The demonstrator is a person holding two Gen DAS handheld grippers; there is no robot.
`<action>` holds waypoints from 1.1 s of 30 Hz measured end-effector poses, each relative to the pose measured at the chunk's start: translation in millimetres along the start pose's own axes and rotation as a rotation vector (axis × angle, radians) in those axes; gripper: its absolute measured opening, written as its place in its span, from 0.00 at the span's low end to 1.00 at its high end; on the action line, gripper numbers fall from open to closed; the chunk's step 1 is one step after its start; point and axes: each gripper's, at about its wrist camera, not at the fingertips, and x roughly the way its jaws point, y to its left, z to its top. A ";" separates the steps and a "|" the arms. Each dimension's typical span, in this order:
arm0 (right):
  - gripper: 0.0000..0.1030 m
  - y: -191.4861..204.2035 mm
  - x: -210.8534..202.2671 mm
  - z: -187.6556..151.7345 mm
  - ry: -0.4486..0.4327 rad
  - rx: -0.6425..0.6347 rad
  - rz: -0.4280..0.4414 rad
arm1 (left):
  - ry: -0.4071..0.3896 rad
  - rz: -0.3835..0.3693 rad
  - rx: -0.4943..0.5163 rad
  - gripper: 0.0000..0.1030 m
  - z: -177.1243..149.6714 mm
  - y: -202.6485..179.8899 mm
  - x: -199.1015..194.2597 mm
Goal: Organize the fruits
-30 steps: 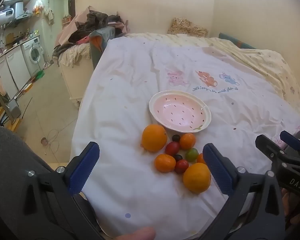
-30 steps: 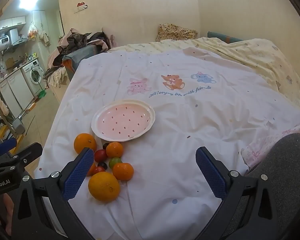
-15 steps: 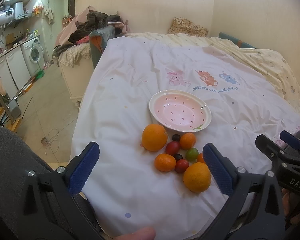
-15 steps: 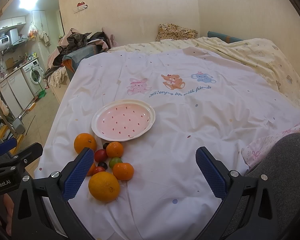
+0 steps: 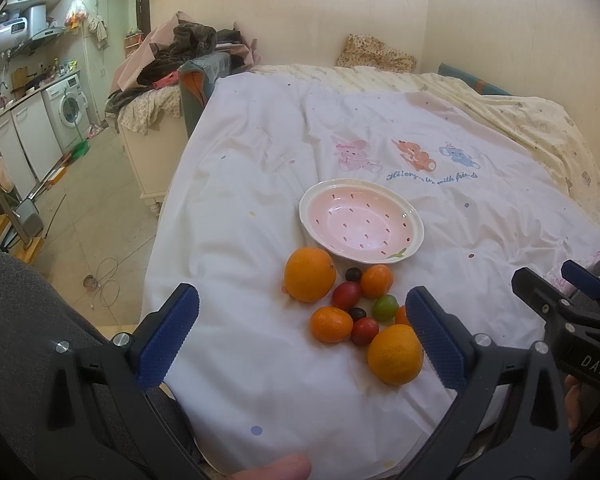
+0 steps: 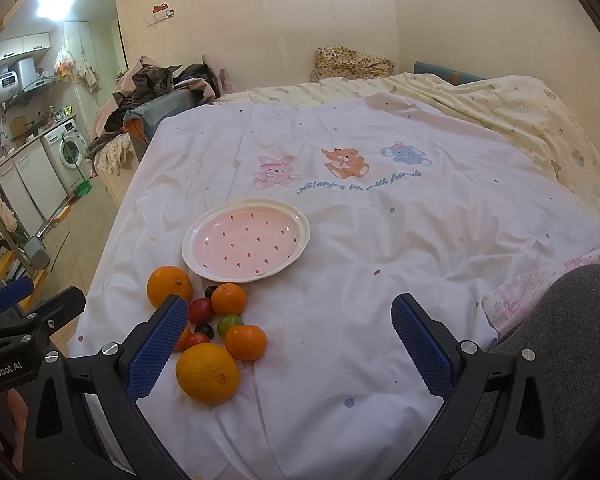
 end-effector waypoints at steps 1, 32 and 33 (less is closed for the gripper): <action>1.00 0.1 0.1 0.0 0.000 -0.001 0.000 | 0.000 0.000 0.000 0.99 -0.1 0.2 -0.1; 1.00 -1.5 -2.6 -0.5 0.004 0.000 0.000 | 0.012 0.002 0.007 0.99 -1.4 -2.1 2.4; 1.00 -1.5 -2.2 -0.2 0.003 0.000 0.000 | 0.012 0.002 0.007 0.99 -1.5 -1.9 2.4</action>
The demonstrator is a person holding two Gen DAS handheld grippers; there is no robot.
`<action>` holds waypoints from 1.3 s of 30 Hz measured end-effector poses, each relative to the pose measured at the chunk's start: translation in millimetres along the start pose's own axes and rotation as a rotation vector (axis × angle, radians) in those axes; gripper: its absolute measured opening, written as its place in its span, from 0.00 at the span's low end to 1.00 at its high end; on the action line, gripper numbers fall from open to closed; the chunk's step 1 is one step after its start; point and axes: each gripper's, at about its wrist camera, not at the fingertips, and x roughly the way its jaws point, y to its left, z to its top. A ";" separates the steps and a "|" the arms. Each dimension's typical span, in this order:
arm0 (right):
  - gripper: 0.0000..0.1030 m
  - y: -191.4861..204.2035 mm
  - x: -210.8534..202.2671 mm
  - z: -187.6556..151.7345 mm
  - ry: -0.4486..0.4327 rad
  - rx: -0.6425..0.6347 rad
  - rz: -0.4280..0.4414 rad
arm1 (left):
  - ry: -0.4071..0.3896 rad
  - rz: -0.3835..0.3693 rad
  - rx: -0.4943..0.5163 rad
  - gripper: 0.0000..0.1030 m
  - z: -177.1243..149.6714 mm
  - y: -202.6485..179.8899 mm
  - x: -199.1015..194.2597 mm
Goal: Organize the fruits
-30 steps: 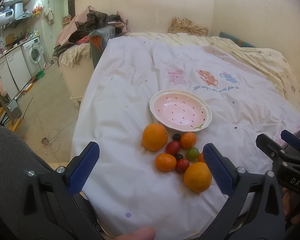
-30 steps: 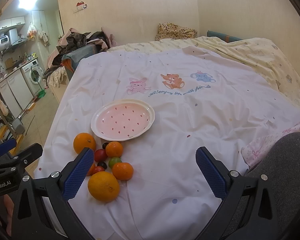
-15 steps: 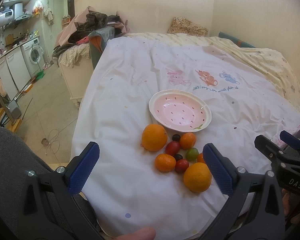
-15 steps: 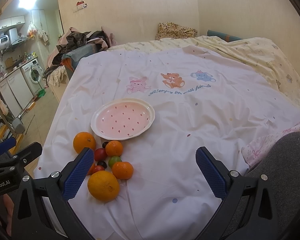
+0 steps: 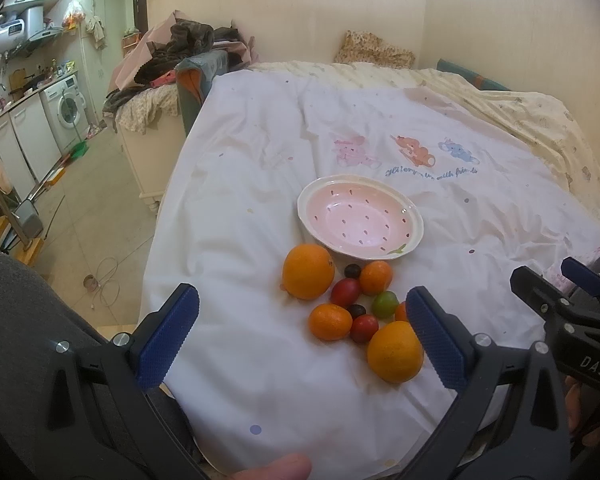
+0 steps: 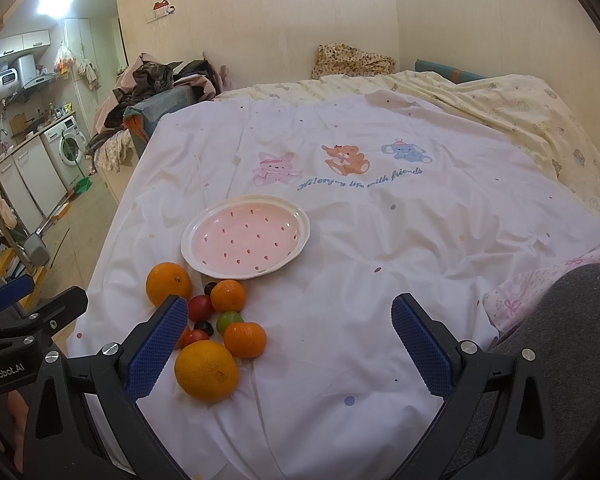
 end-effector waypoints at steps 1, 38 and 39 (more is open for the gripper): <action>1.00 0.1 -0.1 -0.1 0.000 0.000 0.000 | 0.000 0.001 0.000 0.99 0.0 0.3 -0.2; 1.00 -64.0 77.1 47.8 0.235 0.175 0.041 | 0.561 -0.123 0.058 0.87 -36.6 -70.4 117.3; 1.00 -66.7 79.4 45.3 0.246 0.185 0.036 | 0.570 -0.125 0.048 0.87 -37.1 -71.2 120.7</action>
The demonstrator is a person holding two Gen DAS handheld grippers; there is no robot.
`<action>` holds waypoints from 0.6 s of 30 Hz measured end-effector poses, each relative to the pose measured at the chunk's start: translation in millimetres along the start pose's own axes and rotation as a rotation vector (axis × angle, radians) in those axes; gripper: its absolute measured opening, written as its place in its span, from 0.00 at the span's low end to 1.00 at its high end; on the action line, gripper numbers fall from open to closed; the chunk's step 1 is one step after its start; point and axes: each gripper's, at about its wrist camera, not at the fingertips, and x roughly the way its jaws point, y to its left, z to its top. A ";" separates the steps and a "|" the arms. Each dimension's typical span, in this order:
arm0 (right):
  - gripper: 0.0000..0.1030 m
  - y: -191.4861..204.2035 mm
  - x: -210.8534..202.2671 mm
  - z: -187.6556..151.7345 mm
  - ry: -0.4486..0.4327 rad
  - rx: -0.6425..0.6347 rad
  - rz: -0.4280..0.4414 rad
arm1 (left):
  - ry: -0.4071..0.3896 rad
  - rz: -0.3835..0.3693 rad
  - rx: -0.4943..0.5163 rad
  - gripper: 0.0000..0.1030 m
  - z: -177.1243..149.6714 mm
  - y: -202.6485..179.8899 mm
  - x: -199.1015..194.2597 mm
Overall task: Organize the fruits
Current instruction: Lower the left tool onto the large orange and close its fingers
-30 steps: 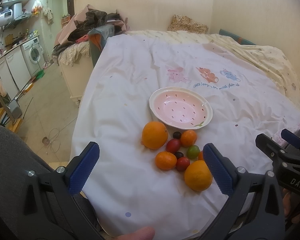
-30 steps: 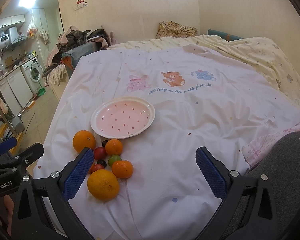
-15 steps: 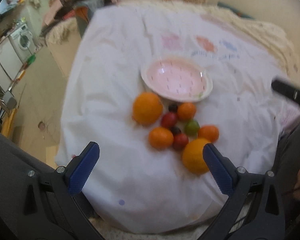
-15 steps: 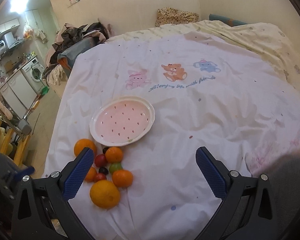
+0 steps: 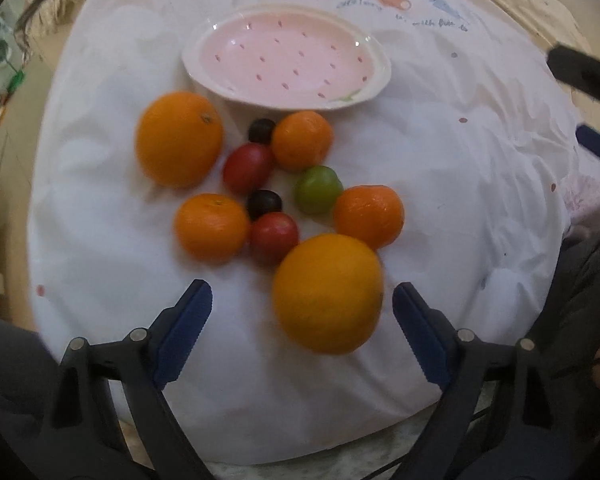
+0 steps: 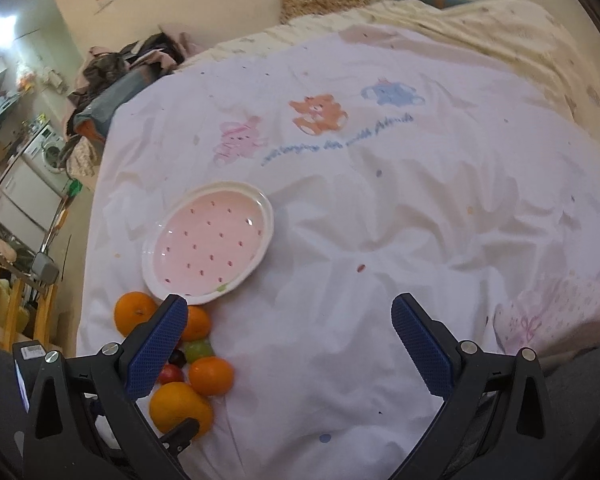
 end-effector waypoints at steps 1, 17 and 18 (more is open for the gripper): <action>1.00 -2.7 2.5 -0.8 0.010 0.012 -0.005 | 0.003 -0.003 -0.007 0.87 1.4 0.1 3.1; 1.00 -19.0 17.9 -3.9 0.080 0.101 0.037 | 0.066 -0.080 -0.035 0.52 -1.8 7.5 -10.2; 1.00 -18.8 17.6 -4.2 0.083 0.100 0.041 | 0.049 -0.081 -0.022 0.52 -2.4 9.4 -18.2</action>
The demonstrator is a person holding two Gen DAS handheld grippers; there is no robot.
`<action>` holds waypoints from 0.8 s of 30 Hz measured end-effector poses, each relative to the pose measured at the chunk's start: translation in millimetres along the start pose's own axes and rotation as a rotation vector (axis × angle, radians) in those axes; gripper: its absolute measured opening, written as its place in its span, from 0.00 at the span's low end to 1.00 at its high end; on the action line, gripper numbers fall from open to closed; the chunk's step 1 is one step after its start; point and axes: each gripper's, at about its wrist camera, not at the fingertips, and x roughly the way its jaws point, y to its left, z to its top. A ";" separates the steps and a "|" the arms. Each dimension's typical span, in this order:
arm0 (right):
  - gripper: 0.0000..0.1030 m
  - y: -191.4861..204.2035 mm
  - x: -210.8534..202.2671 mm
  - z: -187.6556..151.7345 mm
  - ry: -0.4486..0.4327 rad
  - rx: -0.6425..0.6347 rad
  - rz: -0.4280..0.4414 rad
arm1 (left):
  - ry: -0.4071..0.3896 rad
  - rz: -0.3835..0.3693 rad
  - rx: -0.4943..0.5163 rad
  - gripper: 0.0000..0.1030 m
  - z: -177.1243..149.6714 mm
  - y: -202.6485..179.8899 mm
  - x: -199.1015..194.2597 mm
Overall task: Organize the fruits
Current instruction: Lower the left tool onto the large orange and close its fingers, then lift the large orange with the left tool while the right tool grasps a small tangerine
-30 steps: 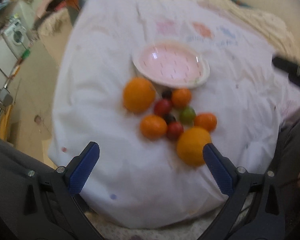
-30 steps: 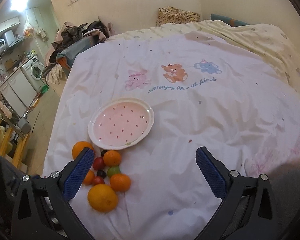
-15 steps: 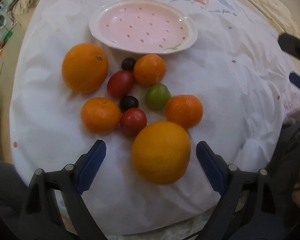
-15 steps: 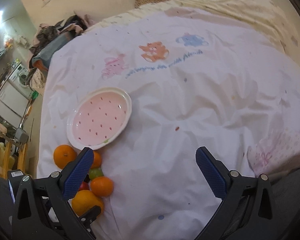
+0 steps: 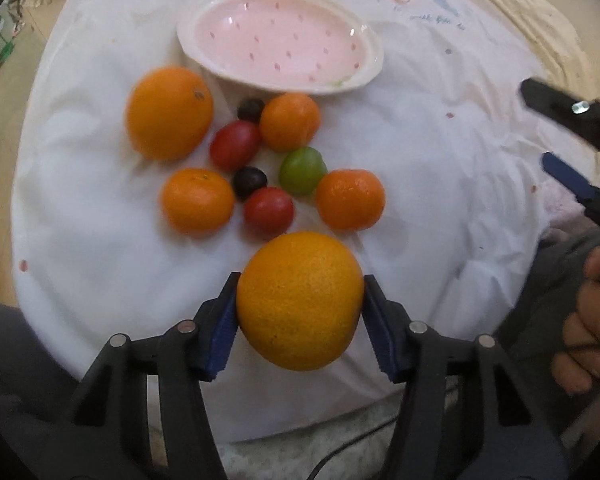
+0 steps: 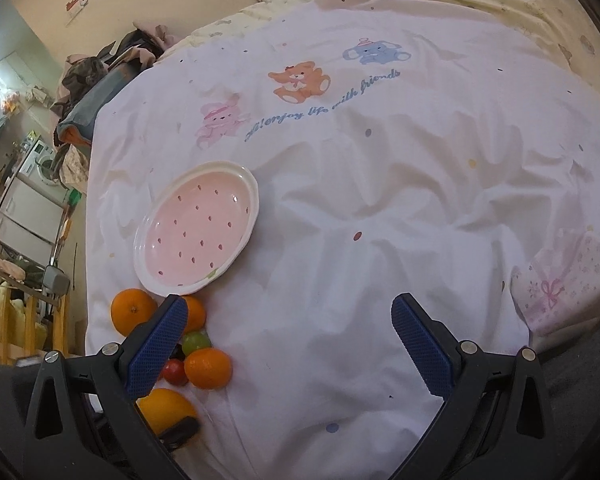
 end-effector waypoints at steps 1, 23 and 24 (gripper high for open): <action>1.00 -0.3 0.2 0.1 0.007 0.003 0.011 | -0.025 0.003 0.018 0.52 -1.6 3.3 -11.1; 0.59 59.6 90.2 -45.6 0.384 -0.141 0.138 | -0.234 0.091 0.003 0.52 41.1 58.9 -62.1; 0.50 60.6 90.2 -45.9 0.381 -0.153 0.129 | -0.236 0.095 0.003 0.52 41.2 59.4 -61.8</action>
